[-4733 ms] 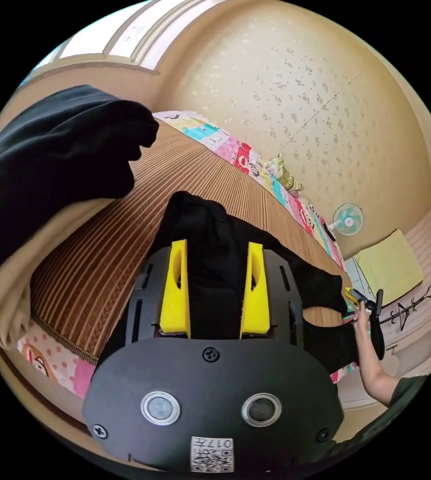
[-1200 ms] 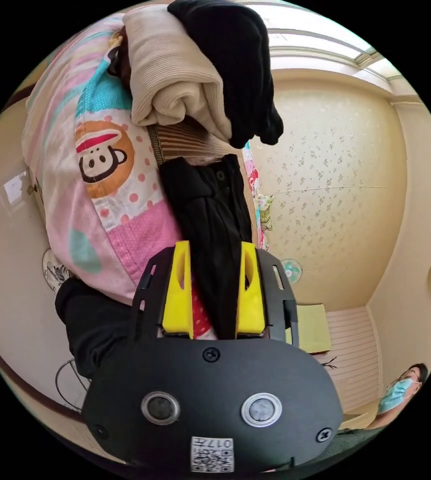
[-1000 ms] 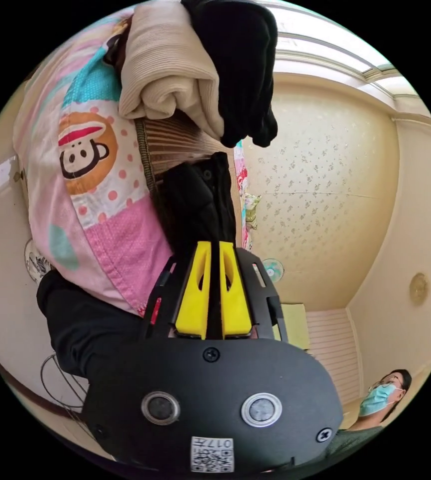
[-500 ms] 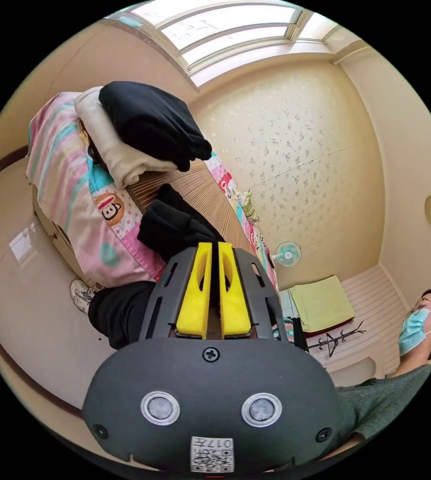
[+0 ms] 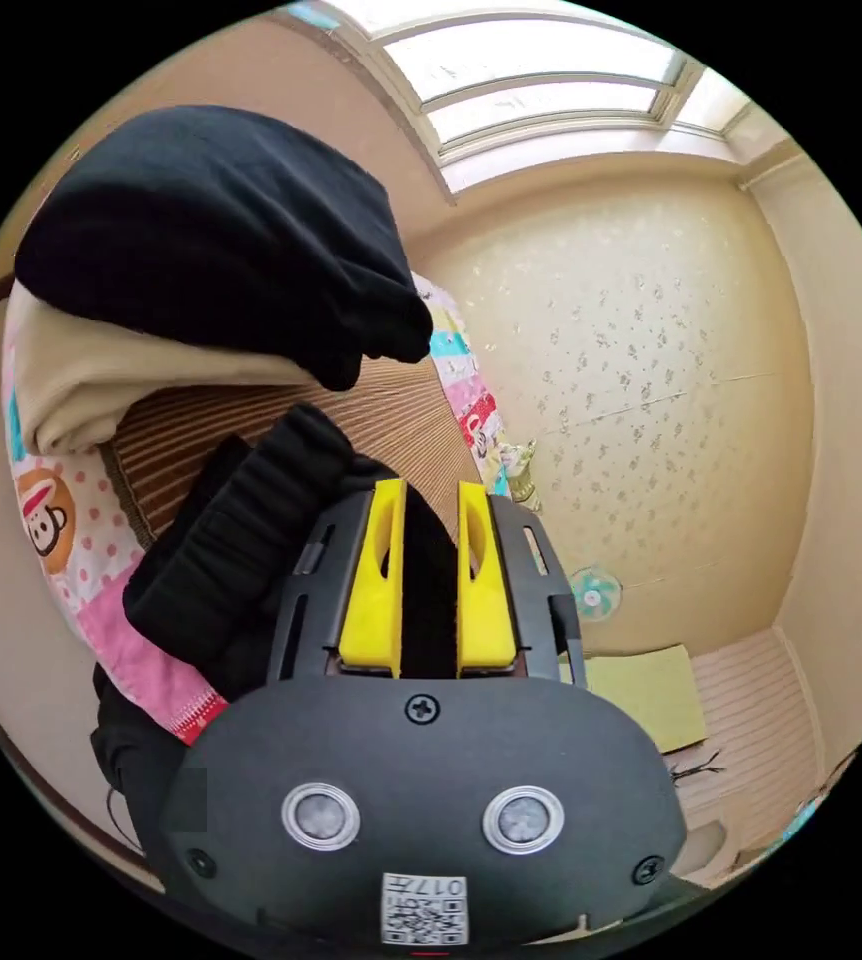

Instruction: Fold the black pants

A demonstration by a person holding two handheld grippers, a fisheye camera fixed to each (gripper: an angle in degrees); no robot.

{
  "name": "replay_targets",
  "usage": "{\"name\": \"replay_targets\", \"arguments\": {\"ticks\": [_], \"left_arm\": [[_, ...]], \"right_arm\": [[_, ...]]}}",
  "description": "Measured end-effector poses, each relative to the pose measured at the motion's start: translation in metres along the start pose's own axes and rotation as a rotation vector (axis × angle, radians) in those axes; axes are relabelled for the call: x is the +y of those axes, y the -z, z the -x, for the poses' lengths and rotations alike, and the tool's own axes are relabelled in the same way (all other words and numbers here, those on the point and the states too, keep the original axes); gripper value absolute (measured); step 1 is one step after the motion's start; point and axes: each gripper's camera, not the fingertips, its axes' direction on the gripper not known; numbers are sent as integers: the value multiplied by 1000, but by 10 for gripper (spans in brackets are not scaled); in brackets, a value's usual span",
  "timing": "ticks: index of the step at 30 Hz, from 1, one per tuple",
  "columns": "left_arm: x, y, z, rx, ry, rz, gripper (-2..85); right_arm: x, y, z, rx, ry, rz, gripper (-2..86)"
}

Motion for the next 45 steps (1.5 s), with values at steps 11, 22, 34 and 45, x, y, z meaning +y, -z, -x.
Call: {"name": "replay_targets", "arguments": {"ticks": [11, 22, 34, 45], "left_arm": [[89, 34, 74, -234, -111, 66, 125], [109, 7, 139, -138, 4, 159, 125], [75, -13, 194, -92, 51, 128, 169], [38, -109, 228, -100, 63, 242, 106]], "right_arm": [[91, -121, -113, 190, -45, 143, 143], [123, -204, -168, 89, -215, 181, 71], [202, -58, -212, 115, -132, 26, 18], [259, -11, -276, 97, -186, 78, 18]]}}
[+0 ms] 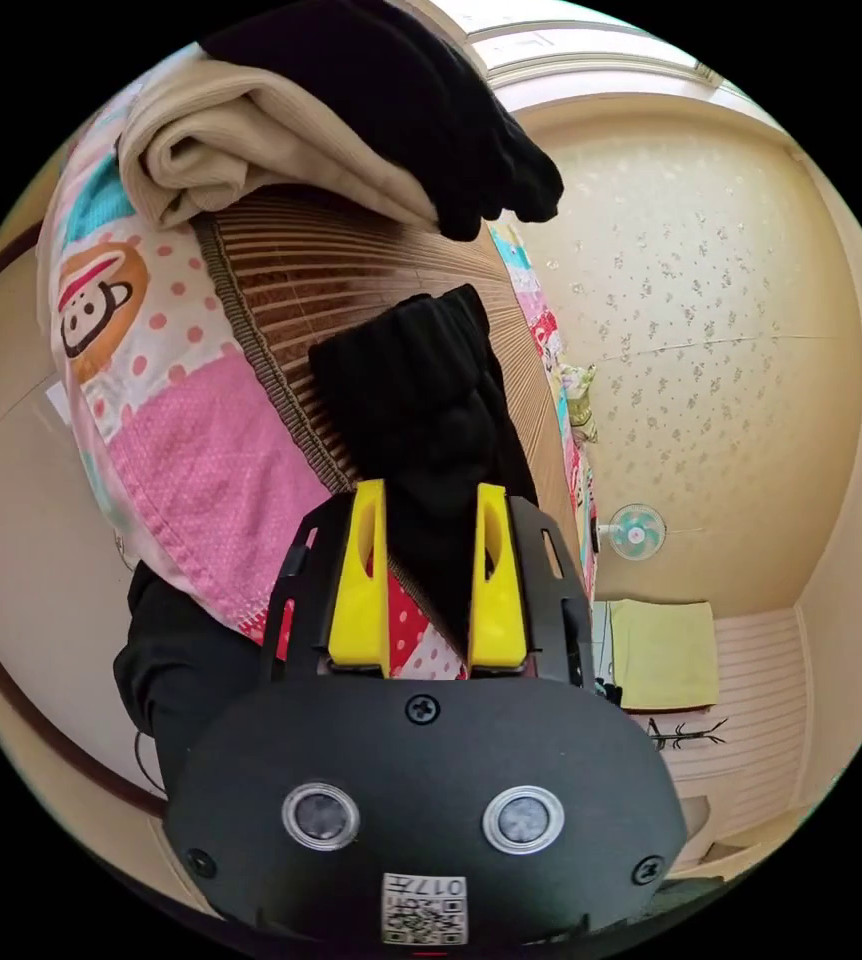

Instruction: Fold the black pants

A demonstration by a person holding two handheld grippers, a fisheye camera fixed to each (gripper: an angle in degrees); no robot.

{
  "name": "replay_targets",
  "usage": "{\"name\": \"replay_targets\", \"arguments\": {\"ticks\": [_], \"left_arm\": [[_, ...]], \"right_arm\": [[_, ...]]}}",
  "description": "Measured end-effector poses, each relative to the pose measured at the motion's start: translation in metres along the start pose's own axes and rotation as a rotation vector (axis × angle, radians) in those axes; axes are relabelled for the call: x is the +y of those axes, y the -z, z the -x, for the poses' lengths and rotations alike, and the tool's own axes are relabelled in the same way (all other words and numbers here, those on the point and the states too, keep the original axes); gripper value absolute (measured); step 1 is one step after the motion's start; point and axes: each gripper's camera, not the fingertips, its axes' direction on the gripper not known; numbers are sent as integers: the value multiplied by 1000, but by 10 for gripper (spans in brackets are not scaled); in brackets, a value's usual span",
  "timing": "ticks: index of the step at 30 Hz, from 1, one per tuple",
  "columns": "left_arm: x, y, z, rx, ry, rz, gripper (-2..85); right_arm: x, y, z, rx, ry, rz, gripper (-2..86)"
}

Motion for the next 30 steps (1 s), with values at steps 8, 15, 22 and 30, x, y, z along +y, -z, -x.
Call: {"name": "replay_targets", "arguments": {"ticks": [8, 15, 22, 30], "left_arm": [[-33, 36, 18, -57, -170, -143, 59], [-27, 23, 111, 158, -55, -94, 145], [-29, -35, 111, 35, -34, -21, 64], [120, -82, -86, -59, -714, -114, 53]], "right_arm": [[32, 32, 17, -66, 85, 111, 12], [108, 46, -28, -24, 152, 167, 13], [129, 78, -80, -265, 15, 129, 10], [142, 107, -97, -328, 19, 131, 4]]}}
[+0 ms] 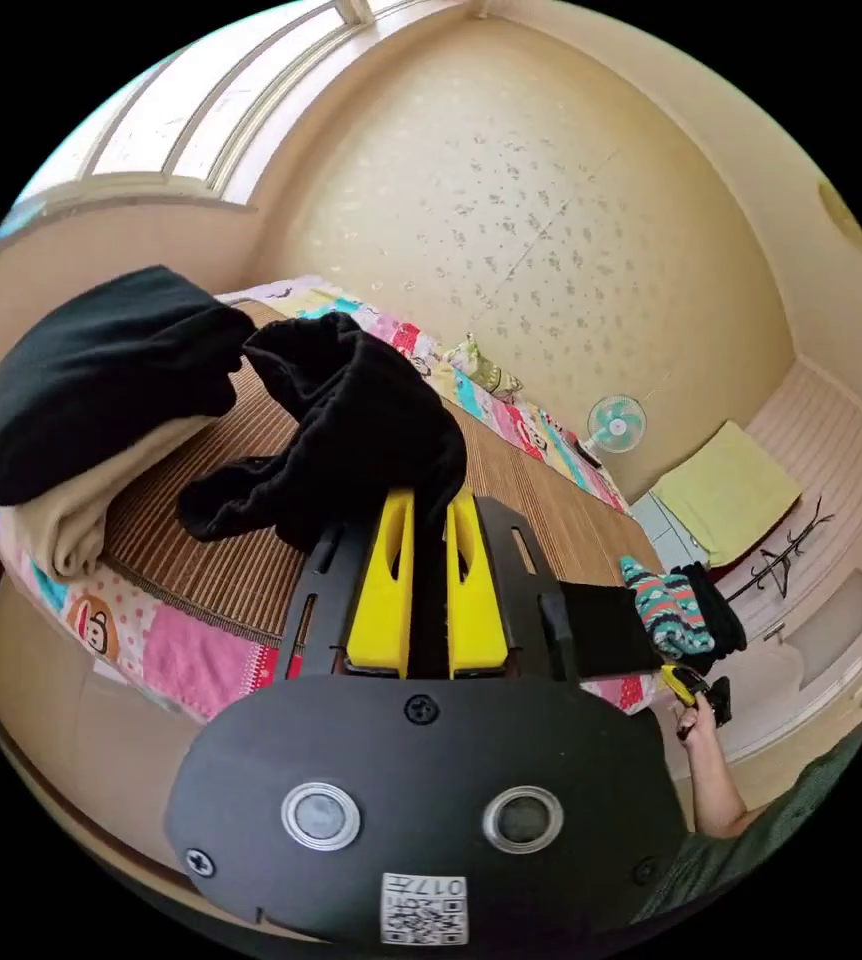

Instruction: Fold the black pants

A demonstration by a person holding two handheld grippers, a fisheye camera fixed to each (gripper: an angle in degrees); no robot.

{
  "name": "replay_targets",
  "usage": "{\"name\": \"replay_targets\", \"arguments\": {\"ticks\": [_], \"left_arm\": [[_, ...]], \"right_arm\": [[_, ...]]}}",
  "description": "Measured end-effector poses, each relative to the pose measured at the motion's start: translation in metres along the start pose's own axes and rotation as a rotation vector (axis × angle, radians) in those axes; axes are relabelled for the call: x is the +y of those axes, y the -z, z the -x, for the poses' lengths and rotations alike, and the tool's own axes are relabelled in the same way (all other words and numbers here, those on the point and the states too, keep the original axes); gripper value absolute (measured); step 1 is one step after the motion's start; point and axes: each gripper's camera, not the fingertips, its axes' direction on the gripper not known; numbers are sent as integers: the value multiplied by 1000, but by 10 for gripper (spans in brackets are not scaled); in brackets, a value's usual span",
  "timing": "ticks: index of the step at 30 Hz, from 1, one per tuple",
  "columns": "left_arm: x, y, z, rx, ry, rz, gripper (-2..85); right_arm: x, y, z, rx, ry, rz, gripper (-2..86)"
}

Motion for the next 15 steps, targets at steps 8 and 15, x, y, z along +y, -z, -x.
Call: {"name": "replay_targets", "arguments": {"ticks": [8, 15], "left_arm": [[158, -159, -191, 19, -456, 309, 86], [224, -190, -150, 145, -273, 380, 88]], "right_arm": [[9, 17, 7, -2, 87, 25, 6], [34, 28, -20, 63, 94, 38, 21]]}}
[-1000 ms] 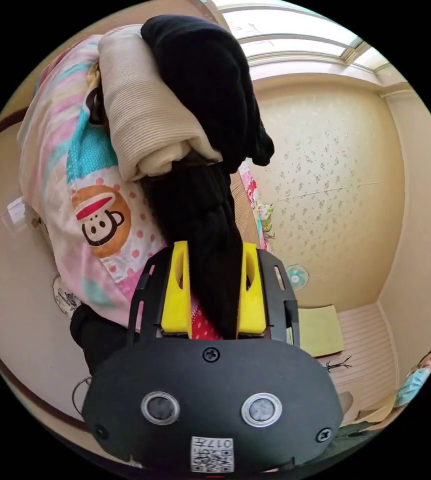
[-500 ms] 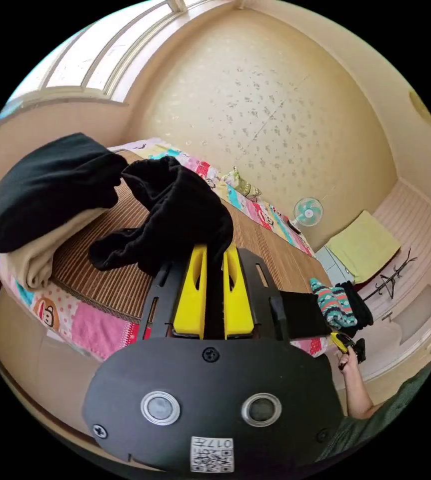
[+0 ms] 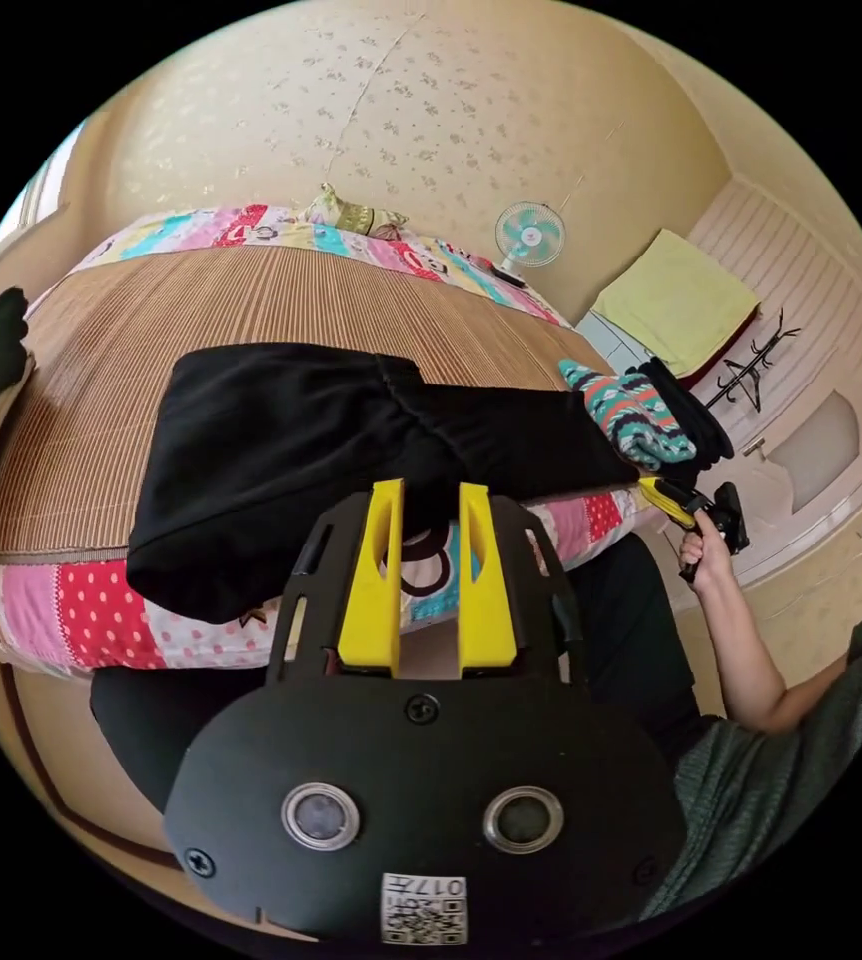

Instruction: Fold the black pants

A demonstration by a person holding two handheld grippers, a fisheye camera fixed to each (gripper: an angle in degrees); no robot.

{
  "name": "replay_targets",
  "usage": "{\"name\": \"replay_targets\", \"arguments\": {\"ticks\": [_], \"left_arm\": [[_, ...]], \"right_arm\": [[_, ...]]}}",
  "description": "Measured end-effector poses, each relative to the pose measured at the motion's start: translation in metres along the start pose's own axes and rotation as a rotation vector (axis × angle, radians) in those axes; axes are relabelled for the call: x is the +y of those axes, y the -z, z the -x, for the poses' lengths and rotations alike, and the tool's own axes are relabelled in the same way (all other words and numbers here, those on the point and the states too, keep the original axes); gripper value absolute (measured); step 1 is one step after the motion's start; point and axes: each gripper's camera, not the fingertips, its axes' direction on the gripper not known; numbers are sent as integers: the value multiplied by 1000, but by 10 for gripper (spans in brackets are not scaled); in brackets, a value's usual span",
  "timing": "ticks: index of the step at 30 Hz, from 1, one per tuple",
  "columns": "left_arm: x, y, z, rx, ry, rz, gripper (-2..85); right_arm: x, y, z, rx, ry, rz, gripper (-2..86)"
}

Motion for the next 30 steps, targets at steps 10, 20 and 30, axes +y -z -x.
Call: {"name": "replay_targets", "arguments": {"ticks": [10, 20, 30], "left_arm": [[-31, -39, 53, 105, 76, 52, 152], [-104, -229, 11, -76, -111, 436, 143], [-57, -150, 98, 380, 99, 129, 45]], "right_arm": [[38, -185, 52, -256, 145, 491, 89], [42, -259, 52, -156, 108, 514, 94], [36, -282, 49, -286, 146, 553, 22]]}}
